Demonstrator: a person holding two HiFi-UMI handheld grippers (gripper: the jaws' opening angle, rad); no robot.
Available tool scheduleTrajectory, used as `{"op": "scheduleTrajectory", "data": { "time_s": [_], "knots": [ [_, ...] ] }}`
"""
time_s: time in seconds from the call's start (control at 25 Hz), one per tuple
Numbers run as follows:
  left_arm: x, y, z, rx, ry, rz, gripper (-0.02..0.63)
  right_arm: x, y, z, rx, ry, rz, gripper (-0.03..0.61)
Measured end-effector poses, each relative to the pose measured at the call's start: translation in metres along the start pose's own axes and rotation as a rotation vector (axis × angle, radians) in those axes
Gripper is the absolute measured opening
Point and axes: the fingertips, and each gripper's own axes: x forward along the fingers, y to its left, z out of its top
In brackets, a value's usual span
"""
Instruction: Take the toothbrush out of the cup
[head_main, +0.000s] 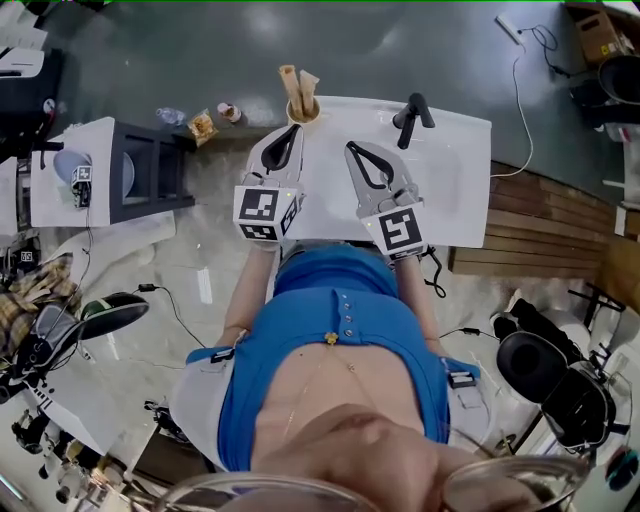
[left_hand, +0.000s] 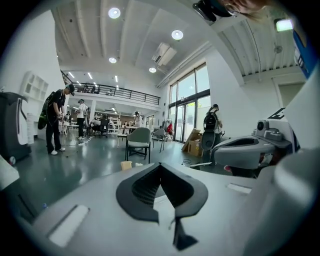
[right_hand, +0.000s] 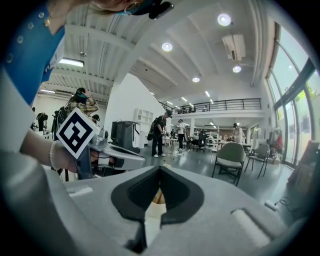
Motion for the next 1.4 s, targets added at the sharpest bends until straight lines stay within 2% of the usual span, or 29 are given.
{"op": "scheduleTrajectory", "data": {
  "time_s": [0.4,0.88,1.2,1.4],
  "knots": [
    [0.026,0.032,-0.030,-0.025,0.064,0.029,0.003,-0.011,-0.021,-0.016,0.014,0.049,-0.078,0.000],
    [0.049,0.052,-0.062,-0.003,0.141,0.030,0.011,-0.025,-0.026,-0.033,0.044,0.102,-0.157,0.000],
    [0.072,0.068,-0.088,-0.032,0.190,0.037,0.031,-0.034,-0.030,-0.042,0.057,0.132,-0.205,0.002],
    [0.083,0.077,-0.101,-0.073,0.224,0.048,0.074,-0.040,-0.032,-0.044,0.064,0.146,-0.229,0.001]
  ]
}}
